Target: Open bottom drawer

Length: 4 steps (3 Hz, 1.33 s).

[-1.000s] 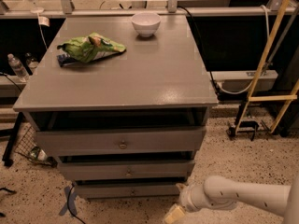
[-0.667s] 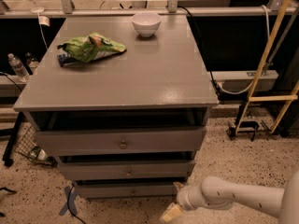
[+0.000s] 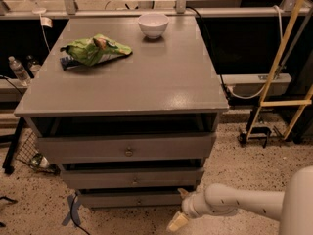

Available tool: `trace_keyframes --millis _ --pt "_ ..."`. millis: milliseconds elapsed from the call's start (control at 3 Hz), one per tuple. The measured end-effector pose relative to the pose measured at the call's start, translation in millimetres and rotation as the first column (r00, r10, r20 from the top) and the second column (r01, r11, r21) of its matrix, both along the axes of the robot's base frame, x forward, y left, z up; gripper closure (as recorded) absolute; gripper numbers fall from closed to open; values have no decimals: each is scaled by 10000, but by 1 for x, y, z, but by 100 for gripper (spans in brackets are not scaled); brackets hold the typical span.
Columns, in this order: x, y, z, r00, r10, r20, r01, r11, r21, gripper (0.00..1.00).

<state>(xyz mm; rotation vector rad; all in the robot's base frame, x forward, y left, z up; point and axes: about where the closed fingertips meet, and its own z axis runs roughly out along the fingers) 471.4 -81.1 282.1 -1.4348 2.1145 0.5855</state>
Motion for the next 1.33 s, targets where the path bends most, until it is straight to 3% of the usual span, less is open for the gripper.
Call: trace_keyframes --millis 333,667,1000,1333 --pt "12 0 -21 9956 827 450 -803 9954 -520 0" --pt "22 -7 -41 9908 1110 770 -1038 9904 -912 0" --pt "31 -19 -63 9910 888 1002 -770 9902 -1166 0" --pt "49 -16 -81 9857 984 1371 -792 9871 -1390 0"
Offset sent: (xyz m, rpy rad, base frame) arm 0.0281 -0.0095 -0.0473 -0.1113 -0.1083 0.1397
